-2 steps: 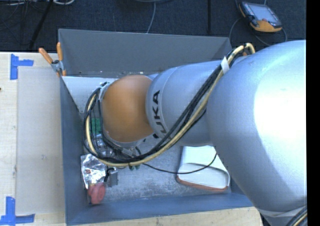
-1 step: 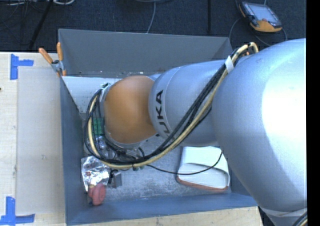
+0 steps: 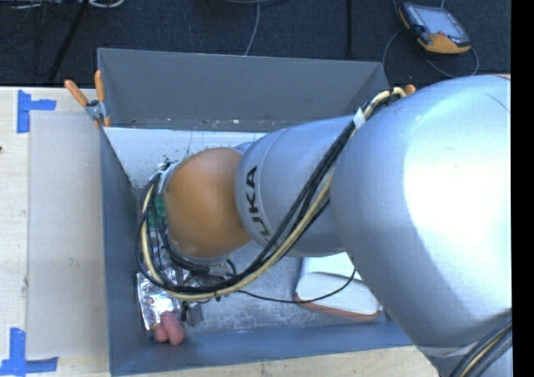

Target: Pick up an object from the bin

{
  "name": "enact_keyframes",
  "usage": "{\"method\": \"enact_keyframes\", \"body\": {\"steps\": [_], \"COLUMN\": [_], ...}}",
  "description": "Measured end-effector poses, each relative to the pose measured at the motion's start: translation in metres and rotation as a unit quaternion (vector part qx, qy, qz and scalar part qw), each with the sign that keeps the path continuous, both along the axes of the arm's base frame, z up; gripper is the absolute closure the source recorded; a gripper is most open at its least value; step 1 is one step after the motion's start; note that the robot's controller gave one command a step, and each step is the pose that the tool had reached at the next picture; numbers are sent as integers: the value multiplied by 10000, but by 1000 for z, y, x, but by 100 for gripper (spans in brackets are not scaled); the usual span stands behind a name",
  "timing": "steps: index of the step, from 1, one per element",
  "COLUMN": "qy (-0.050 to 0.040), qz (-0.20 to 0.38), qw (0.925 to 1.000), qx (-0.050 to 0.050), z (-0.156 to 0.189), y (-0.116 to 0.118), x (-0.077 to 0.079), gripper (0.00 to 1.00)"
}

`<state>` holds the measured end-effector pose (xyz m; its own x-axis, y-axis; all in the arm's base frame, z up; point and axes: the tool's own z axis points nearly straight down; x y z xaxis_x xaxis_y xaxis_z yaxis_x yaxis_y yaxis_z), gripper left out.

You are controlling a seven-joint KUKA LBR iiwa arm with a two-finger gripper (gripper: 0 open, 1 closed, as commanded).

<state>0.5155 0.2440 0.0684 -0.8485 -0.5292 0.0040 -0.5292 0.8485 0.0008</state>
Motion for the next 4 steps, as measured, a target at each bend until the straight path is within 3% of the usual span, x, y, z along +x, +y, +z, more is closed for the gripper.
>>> {"method": "enact_keyframes", "body": {"steps": [1,2,3,4], "qy": [-5,-26,-49,-25], "qz": [2684,2670,2649,2626], "qw": [9633,9637,9643,9649], "qx": [-4,22,22,18], "z": [1,2,74,84], "y": [1,2,4,5], "x": [-29,-29,-27,-27], "gripper": [0,100,100,100]}}
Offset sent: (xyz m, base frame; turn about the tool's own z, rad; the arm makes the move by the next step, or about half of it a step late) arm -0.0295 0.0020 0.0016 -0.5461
